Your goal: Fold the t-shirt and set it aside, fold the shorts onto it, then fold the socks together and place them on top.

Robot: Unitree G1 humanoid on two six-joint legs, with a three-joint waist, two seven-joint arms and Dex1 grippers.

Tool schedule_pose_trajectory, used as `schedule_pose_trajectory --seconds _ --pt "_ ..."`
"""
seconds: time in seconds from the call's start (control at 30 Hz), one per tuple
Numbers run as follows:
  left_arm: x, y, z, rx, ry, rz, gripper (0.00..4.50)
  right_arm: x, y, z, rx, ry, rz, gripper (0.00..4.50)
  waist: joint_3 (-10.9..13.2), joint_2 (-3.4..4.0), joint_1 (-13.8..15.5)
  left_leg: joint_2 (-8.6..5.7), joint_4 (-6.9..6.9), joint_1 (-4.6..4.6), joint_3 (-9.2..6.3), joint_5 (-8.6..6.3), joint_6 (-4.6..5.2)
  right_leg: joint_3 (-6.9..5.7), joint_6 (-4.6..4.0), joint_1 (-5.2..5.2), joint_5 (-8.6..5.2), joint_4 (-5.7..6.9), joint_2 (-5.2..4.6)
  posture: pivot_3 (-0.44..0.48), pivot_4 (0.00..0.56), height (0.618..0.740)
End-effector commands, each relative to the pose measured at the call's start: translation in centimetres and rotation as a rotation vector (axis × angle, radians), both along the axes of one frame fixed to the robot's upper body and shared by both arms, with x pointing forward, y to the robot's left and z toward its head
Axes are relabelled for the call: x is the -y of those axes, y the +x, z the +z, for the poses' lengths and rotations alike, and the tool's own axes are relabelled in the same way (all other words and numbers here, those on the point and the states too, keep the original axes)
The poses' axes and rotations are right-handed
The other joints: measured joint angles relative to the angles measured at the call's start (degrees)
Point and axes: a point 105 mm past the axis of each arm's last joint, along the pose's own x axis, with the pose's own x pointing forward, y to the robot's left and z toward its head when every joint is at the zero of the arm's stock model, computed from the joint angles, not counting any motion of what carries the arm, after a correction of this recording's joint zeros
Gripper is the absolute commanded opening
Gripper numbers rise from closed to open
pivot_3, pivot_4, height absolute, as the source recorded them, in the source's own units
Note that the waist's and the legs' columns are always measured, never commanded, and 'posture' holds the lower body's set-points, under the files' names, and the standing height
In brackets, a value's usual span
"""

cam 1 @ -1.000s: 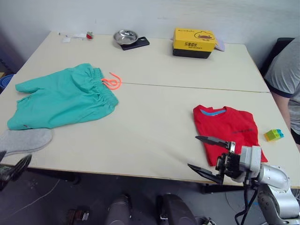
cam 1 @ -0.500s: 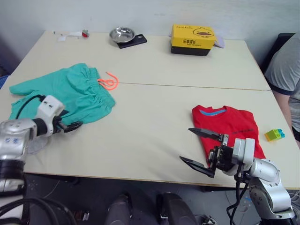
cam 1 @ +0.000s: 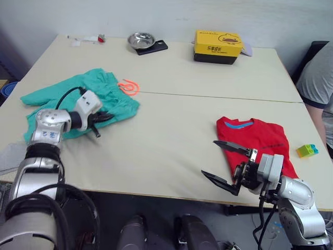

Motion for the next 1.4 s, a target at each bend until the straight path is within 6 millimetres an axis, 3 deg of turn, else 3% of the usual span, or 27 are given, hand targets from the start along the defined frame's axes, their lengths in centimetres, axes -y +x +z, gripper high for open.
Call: schedule_pose_trajectory --seconds 0.03,0.13,0.23,0.43,0.6,0.73,0.77,1.0,1.1,1.2,1.37,1.4 --pt "4.1 -0.6 2.9 0.085 -0.051 -0.249 0.04 0.5 -0.1 1.0 0.055 -0.016 -0.026 4.5 0.0 0.0 -0.03 0.0 0.0 -0.03 0.0 0.04 -0.07 -0.01 0.0 0.0 0.0 -0.03 0.0 0.0 0.15 0.74" --pt "7.3 -2.3 3.6 0.073 -0.089 -0.503 0.04 0.7 0.0 1.0 0.058 -0.033 -0.038 4.5 0.0 0.0 -0.11 0.0 0.03 -0.07 0.03 0.05 -0.13 -0.01 0.03 -0.03 -0.01 -0.05 0.04 0.0 0.15 0.74" --pt "9.6 -4.7 2.8 0.021 -0.06 -0.742 0.04 1.3 0.0 1.0 0.059 -0.073 -0.048 4.5 0.03 0.06 -0.59 0.05 0.07 -0.06 0.15 0.09 -0.21 0.1 0.07 -0.05 -0.04 -0.03 0.16 0.0 0.15 0.74" --pt "11.7 -10.0 -0.3 -0.089 -0.01 -0.975 0.04 1.6 0.3 0.0 0.023 -0.21 0.003 4.5 0.1 0.19 -1.13 0.22 0.07 0.14 0.16 0.12 -0.34 0.32 0.1 0.01 -0.06 0.09 0.32 0.0 0.15 0.74" --pt "11.5 -13.0 -2.9 -0.176 0.0 -1.023 0.04 0.0 1.8 -1.7 0.021 -0.365 0.065 4.5 0.13 0.21 -1.6 0.23 0.22 0.21 0.09 0.14 -0.31 0.34 0.08 0.02 -0.05 0.4 0.34 0.0 0.15 0.74" --pt "11.4 -12.5 -3.5 -0.163 -0.006 -0.882 0.04 -1.8 2.5 -2.5 0.042 -0.426 0.13 4.5 0.15 0.25 -1.6 0.21 0.41 0.21 -0.01 0.08 -0.04 0.32 0.01 0.03 0.0 0.59 0.33 0.0 0.15 0.74" --pt "11.3 -12.4 -3.3 -0.163 -0.022 -0.852 0.46 -2.2 2.7 -2.6 0.058 -0.437 0.144 4.5 0.15 0.25 -1.59 0.2 0.42 0.2 -0.01 0.1 0.0 0.31 -0.02 0.03 0.02 0.6 0.32 0.0 0.15 0.74" --pt "6.3 -13.9 -2.1 -0.144 -0.036 -0.636 2.63 -4.1 4.0 -3.0 0.126 -0.523 0.24 4.5 0.24 0.34 -2.25 0.29 0.36 0.2 0.01 0.06 -0.05 0.29 -0.03 -0.01 0.01 0.59 0.32 0.0 0.15 0.74" --pt "2.6 -15.4 -2.9 -0.141 0.01 -0.501 3.58 -5.5 5.4 -3.5 0.175 -0.572 0.244 4.5 0.28 0.42 -2.45 0.32 0.31 0.24 0.0 0.06 -0.09 0.26 -0.1 -0.05 -0.03 0.62 0.31 0.0 0.15 0.74" --pt "0.0 -16.3 -3.9 -0.147 0.058 -0.361 3.58 -6.1 6.6 -4.5 0.184 -0.652 0.255 4.5 0.3 0.43 -2.67 0.32 0.29 0.24 -0.01 0.05 -0.09 0.22 -0.18 -0.05 -0.07 0.64 0.26 0.0 0.15 0.74" --pt "-2.4 -17.1 -5.9 -0.116 0.201 -0.207 3.58 -6.7 8.1 -5.3 0.154 -0.719 0.242 4.5 0.29 0.42 -2.04 0.25 0.29 0.25 -0.01 0.0 -0.01 0.16 -0.29 -0.03 -0.1 0.58 0.08 0.0 0.15 0.74" --pt "-2.8 -17.1 -6.3 -0.109 0.234 -0.188 3.61 -6.8 8.3 -5.2 0.155 -0.718 0.237 4.14 0.29 0.42 -2.0 0.26 0.29 0.26 -0.02 -0.01 0.0 0.15 -0.33 -0.01 -0.09 0.59 0.06 0.0 0.15 0.74"
